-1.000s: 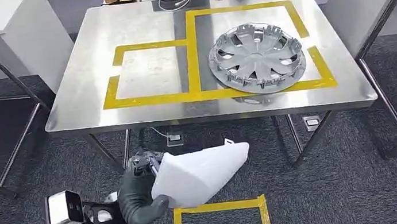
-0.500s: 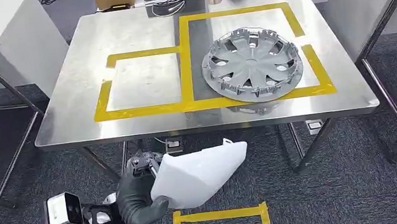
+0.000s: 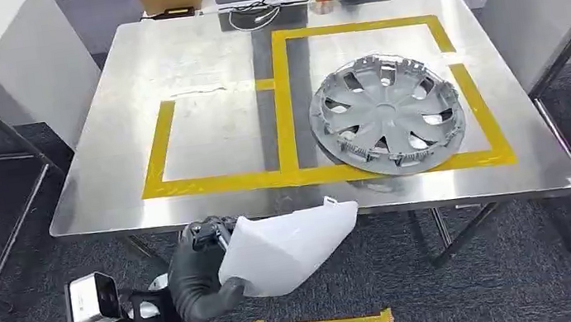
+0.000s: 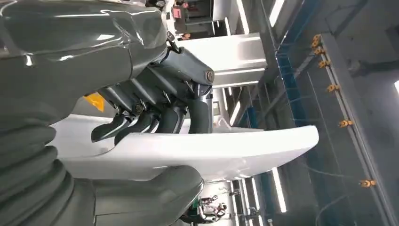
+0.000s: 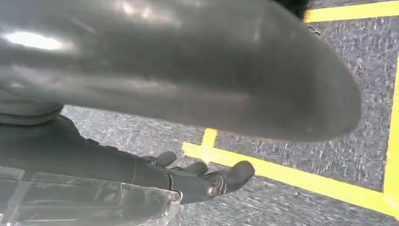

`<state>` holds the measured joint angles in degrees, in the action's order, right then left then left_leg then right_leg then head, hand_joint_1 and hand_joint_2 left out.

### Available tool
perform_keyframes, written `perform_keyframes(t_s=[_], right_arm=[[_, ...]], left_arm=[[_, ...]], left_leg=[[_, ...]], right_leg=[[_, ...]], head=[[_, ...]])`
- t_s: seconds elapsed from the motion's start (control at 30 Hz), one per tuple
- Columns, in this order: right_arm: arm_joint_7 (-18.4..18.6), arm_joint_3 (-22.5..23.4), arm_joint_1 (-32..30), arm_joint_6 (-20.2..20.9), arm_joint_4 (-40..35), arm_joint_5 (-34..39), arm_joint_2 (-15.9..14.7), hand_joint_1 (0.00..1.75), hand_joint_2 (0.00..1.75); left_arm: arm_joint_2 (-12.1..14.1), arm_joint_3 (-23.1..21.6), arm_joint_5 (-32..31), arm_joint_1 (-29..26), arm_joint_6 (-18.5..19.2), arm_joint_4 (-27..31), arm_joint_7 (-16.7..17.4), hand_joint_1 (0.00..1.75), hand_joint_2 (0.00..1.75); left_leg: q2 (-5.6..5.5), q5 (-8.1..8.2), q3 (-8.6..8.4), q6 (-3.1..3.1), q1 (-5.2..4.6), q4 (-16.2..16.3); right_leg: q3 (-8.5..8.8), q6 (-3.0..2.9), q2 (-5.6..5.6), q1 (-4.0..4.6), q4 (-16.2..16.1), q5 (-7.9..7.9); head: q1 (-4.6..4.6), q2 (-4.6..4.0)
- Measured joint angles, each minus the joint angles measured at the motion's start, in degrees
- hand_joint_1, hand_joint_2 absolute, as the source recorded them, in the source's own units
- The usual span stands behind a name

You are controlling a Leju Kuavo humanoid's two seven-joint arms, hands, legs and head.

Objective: Take the parts from the cabinet and place them on the table.

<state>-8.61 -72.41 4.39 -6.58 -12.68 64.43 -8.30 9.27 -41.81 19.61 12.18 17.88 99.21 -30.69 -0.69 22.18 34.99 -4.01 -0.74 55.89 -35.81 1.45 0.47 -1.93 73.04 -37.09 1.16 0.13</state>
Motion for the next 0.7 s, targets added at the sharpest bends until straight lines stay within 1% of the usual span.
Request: perform_keyframes(t_s=[0.03, 0.07, 0.1, 0.13, 0.17, 0.2, 0.23, 0.27, 0.3, 0.33, 0.37, 0.4, 0.43, 0.47, 0.5, 0.53, 0.57, 0.6, 0.63, 0.67, 0.7], right_arm=[[0.0, 0.0, -0.1, 0.0, 0.0, -0.07, -0.07, 0.0, 0.0], [0.0, 0.0, -0.29, 0.0, 0.0, -0.09, -0.09, 0.0, 0.0], [0.02, -0.02, -0.36, 0.0, 0.0, -0.13, -0.15, 0.0, 0.0], [0.02, -0.02, -0.32, 0.0, 0.02, -0.2, -0.22, 0.0, 0.0], [0.02, -0.02, -0.33, 0.0, 0.02, -0.24, -0.26, 0.0, 0.0], [0.09, -0.02, -0.46, 0.0, 0.02, -0.26, -0.26, 0.0, 0.0], [0.09, -0.02, -0.2, 0.0, 0.02, -0.26, -0.26, 0.0, 0.0], [0.22, -0.02, -0.24, 0.0, 0.0, -0.35, -0.24, 0.0, 0.0], [0.24, -0.02, -0.29, 0.0, 0.02, -0.44, -0.22, 0.0, 0.0], [0.24, -0.02, -0.22, 0.0, 0.0, -0.44, -0.13, 0.0, 0.0], [0.24, -0.02, -0.2, 0.0, 0.0, -0.5, 0.04, 0.0, 0.0], [0.24, -0.02, -0.13, 0.0, 0.02, -0.5, -0.07, 0.0, 0.0], [0.24, -0.02, -0.04, 0.0, 0.02, -0.52, -0.11, 0.0, 0.0], [0.24, -0.02, -0.04, 0.0, 0.02, -0.55, -0.09, 0.0, 0.0], [0.24, -0.02, -0.06, 0.0, 0.02, -0.55, -0.09, 0.0, 0.0], [0.26, -0.02, -0.09, 0.02, 0.02, -0.57, -0.09, 0.0, 0.0], [0.26, -0.02, -0.1, 0.02, 0.02, -0.57, -0.09, 0.0, 0.0], [0.28, -0.02, -0.1, 0.02, 0.02, -0.57, -0.09, 0.0, 0.0], [0.31, -0.02, -0.09, 0.02, 0.02, -0.59, -0.09, 0.0, 0.0], [0.31, -0.02, -0.07, 0.02, 0.0, -0.57, 0.0, 0.0, 0.0], [0.28, -0.02, -0.05, 0.02, 0.0, -0.57, 0.26, 0.0, 0.0]], left_arm=[[0.0, 0.0, 0.02, -0.08, 0.0, 0.02, -0.02, 1.75, 1.75], [0.0, 0.02, 0.02, -0.14, 0.0, 0.0, -0.02, 1.75, 1.75], [0.0, 0.02, 0.02, -0.18, -0.02, 0.0, -0.02, 1.75, 1.75], [0.0, 0.0, 0.02, -0.21, -0.04, 0.0, -0.09, 1.75, 1.75], [0.0, 0.02, 0.02, -0.21, -0.18, 0.0, -0.17, 1.75, 1.75], [0.0, 0.02, 0.02, -0.23, -0.24, -0.05, -0.24, 1.75, 1.75], [0.02, 0.06, 0.0, -0.34, -0.35, -0.07, -0.28, 1.75, 1.75], [0.0, 0.13, -0.02, -0.35, -0.39, -0.07, -0.37, 1.75, 1.75], [0.0, 0.15, -0.04, -0.41, -0.44, -0.05, -0.46, 1.75, 1.75], [0.02, 0.26, -0.09, -0.34, -0.46, -0.05, -0.5, 1.75, 1.75], [0.02, 0.26, -0.09, -0.36, -0.5, -0.05, -0.52, 1.75, 1.75], [0.04, 0.28, -0.11, -0.28, -0.5, -0.02, -0.54, 1.75, 1.75], [0.09, 0.28, -0.11, -0.34, -0.5, -0.02, -0.56, 1.75, 1.75], [0.11, 0.28, -0.13, -0.45, -0.5, -0.05, -0.57, 1.75, 1.75], [0.18, 0.26, -0.2, -0.56, -0.5, -0.05, -0.57, 1.75, 1.75], [0.24, 0.26, -0.26, -0.66, -0.5, -0.05, -0.57, 1.75, 1.75], [0.26, 0.26, -0.26, -0.71, -0.5, -0.05, -0.59, 1.75, 1.75], [0.28, 0.26, -0.26, -0.69, -0.5, -0.05, -0.57, 1.75, 1.75], [0.28, 0.26, -0.26, -0.68, -0.5, -0.05, -0.59, 1.75, 1.75], [0.28, 0.28, -0.26, -0.65, -0.5, -0.02, -0.61, 1.75, 1.75], [0.31, 0.31, -0.26, -0.6, -0.5, -0.02, -0.68, 1.75, 1.75]], left_leg=[[-0.24, 0.36, -0.39, 0.06, -0.04, 0.01], [-0.42, 0.79, -0.93, 0.17, -0.04, 0.02], [-0.47, 1.32, -1.59, 0.35, -0.03, 0.04], [-0.49, 1.87, -2.22, 0.6, -0.02, 0.21], [-0.49, 2.44, -2.56, 0.9, -0.02, 0.49], [-0.5, 3.08, -2.71, 1.35, -0.4, 1.2], [-0.54, 3.47, -2.3, 1.66, -0.43, 1.33], [-0.42, 3.8, -2.31, 2.09, -0.45, 1.55], [-0.39, 3.74, -2.46, 2.27, -0.38, 2.03], [-0.4, 4.05, -2.56, 2.47, -0.34, 1.95], [-0.19, 4.62, -2.07, 2.85, -0.19, 2.7], [-0.01, 5.9, -1.05, 3.4, -0.06, 5.15], [0.02, 7.73, 1.08, 3.82, 0.31, 9.26], [0.07, 9.59, 3.59, 4.13, 0.62, 13.73], [0.13, 10.99, 6.04, 4.45, 0.87, 17.73], [0.3, 11.1, 7.48, 4.53, 1.03, 19.54], [0.37, 9.98, 7.43, 4.51, 1.11, 18.51], [0.38, 7.66, 6.05, 4.33, 1.13, 14.98], [0.38, 4.93, 3.82, 3.99, 1.12, 10.06], [0.39, 2.25, 1.3, 3.43, 0.95, 4.91], [0.46, 1.95, -0.13, 2.76, 0.69, 1.78]], right_leg=[[-1.58, 0.22, -0.01, -0.01, 0.46, -0.97], [-2.13, 0.65, -0.03, -0.05, -1.05, -0.53], [-1.78, 1.48, -0.04, -0.06, -4.5, 1.65], [-0.82, 2.49, -0.11, -0.11, -9.63, 5.73], [-0.04, 3.24, -0.23, -0.15, -14.15, 9.84], [-0.13, 2.57, -0.61, 0.01, -15.39, 12.34], [0.34, 0.7, -0.61, 0.21, -15.06, 11.69], [0.42, -0.06, -0.44, 0.37, -15.07, 12.66], [0.44, -0.32, -0.48, 0.4, -15.12, 12.6], [0.93, -0.7, -0.41, 0.08, -15.14, 12.63], [1.25, -0.78, -0.37, -0.17, -15.28, 12.61], [1.54, -1.21, -0.38, -0.22, -15.27, 12.35], [1.7, -1.39, -0.38, -0.2, -15.27, 12.21], [1.77, -1.47, -0.38, -0.14, -15.26, 12.04], [1.83, -1.59, -0.38, -0.05, -15.26, 11.94], [1.91, -1.65, -0.38, -0.02, -15.26, 11.86], [2.06, -1.67, -0.35, 0.0, -15.26, 11.75], [2.29, -1.58, -0.27, 0.03, -15.26, 11.65], [2.56, -1.55, -0.19, 0.14, -15.29, 11.54], [2.81, -1.45, -0.14, 0.19, -15.34, 11.47], [2.98, -1.41, -0.11, 0.12, -15.4, 11.45]], head=[[-0.02, 0.0], [0.0, 0.0], [-0.07, 0.0], [-0.07, 0.0], [-0.07, 0.0], [-0.09, 0.0], [0.0, 0.0], [0.15, 0.0], [0.09, 0.0], [0.09, 0.0], [0.09, 0.0], [0.28, 0.0], [0.28, 0.0], [0.28, 0.0], [0.3, 0.0], [0.28, 0.0], [0.3, 0.0], [0.33, 0.0], [0.3, 0.0], [0.33, 0.0], [0.19, 0.0]])
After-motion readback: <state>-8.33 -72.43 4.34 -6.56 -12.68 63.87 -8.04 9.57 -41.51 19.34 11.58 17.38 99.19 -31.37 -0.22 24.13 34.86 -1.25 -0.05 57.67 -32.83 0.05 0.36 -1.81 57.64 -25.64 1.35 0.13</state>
